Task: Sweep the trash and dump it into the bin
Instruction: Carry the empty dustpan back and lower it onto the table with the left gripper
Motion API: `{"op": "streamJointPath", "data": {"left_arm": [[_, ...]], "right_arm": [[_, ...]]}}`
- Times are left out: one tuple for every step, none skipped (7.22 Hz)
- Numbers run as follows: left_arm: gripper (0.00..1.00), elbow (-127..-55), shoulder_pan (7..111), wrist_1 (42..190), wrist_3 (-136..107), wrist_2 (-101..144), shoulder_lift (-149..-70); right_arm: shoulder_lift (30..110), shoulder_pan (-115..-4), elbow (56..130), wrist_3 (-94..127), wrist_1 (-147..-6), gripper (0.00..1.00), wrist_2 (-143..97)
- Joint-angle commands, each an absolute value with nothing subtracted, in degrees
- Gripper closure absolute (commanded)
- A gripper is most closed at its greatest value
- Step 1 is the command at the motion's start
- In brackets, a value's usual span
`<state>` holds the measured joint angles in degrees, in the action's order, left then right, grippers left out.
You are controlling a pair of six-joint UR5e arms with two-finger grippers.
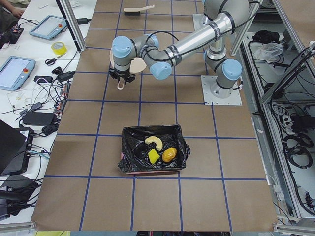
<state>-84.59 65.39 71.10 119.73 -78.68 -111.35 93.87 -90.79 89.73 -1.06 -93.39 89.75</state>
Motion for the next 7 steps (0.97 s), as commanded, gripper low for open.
{"op": "streamJointPath", "data": {"left_arm": [[1.0,-77.72,69.85,71.19,109.21,-80.51,-119.41],[1.0,-75.26,73.18,71.19,108.9,-86.16,-122.84],[1.0,-73.76,76.61,71.63,108.72,-90.05,-124.35],[1.0,-73.65,77.77,71.54,108.63,-90.26,-125.84],[1.0,-73.74,78.57,71.63,108.55,-90.35,-126.64],[1.0,-74.0,78.92,71.37,108.63,-90.53,-126.74],[1.0,-74.18,78.93,70.85,108.89,-90.61,-127.35]], "right_arm": [[93.87,-90.79,89.82,-1.23,-93.43,0.0,89.74],[93.87,-90.79,89.82,-1.23,-93.43,0.0,89.74],[93.78,-90.79,89.82,-1.32,-93.43,0.0,90.0],[93.87,-90.79,89.91,-1.49,-93.51,0.0,90.0],[93.87,-90.79,89.91,-3.93,-93.52,0.0,90.09],[93.78,-90.79,90.09,-7.26,-93.43,0.0,90.0],[93.78,-90.79,90.09,-6.86,-93.43,0.0,89.83]]}}
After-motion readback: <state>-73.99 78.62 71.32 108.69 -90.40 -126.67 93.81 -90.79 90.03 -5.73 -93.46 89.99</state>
